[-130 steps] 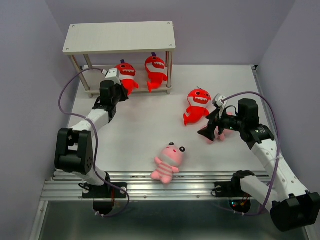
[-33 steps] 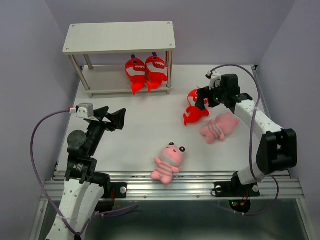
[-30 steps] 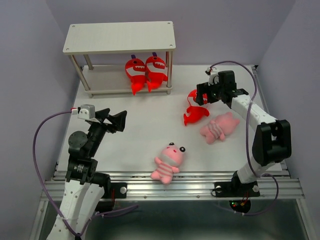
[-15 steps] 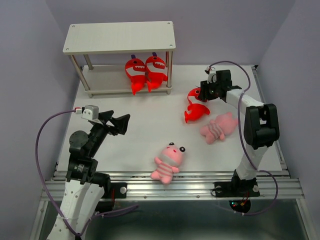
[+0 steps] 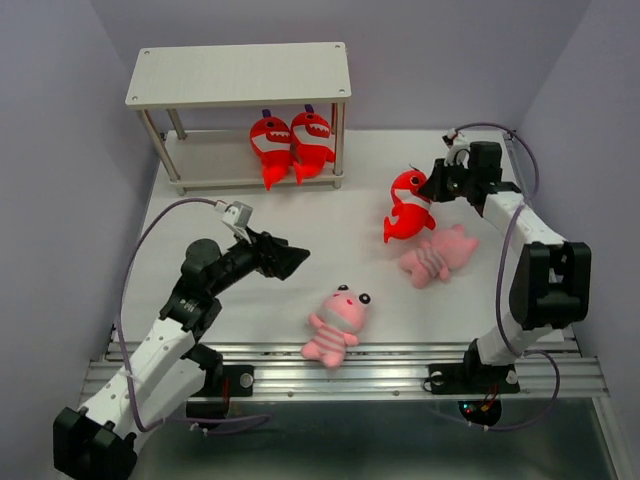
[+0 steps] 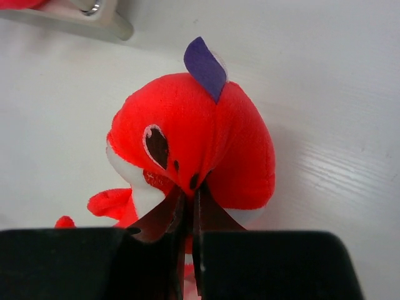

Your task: Place and organize the stuffed toys onto the shelf

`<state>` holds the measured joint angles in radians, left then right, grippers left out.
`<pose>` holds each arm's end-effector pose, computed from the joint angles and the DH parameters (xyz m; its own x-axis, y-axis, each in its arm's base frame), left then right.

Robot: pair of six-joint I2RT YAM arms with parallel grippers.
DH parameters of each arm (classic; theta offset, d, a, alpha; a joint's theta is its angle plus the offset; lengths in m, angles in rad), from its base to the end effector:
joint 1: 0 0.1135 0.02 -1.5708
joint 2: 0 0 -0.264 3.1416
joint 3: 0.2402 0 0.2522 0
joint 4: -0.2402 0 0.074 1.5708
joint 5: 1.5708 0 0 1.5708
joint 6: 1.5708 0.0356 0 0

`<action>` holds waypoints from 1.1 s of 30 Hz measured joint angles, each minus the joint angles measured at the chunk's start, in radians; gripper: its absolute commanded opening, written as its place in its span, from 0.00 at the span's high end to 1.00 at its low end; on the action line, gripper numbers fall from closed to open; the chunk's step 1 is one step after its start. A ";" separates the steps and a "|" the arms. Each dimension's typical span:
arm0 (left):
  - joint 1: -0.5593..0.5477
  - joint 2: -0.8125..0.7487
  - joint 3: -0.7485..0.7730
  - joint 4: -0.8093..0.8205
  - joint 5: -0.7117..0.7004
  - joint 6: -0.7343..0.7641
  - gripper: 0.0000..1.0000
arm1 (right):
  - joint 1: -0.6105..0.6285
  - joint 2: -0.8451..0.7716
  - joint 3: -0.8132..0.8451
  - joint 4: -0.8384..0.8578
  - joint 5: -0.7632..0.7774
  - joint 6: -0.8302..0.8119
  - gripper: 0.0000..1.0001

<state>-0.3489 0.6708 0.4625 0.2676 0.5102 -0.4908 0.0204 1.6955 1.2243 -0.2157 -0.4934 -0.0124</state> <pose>0.1540 -0.0745 0.2919 -0.3074 -0.3258 -0.8941 0.6934 0.5667 -0.4450 0.3794 0.0246 0.2509 -0.6292 -0.0238 -0.7769 -0.3919 0.8729 0.2907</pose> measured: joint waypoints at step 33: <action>-0.724 0.846 0.512 0.178 -0.584 -0.121 0.85 | -0.006 -0.700 -0.325 -0.011 -0.193 0.304 0.99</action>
<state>-1.0729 1.5166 0.9741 0.4458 -0.0742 -0.6117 0.0143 0.9958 0.8997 -0.2272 -0.6861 0.2913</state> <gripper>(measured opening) 0.373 0.064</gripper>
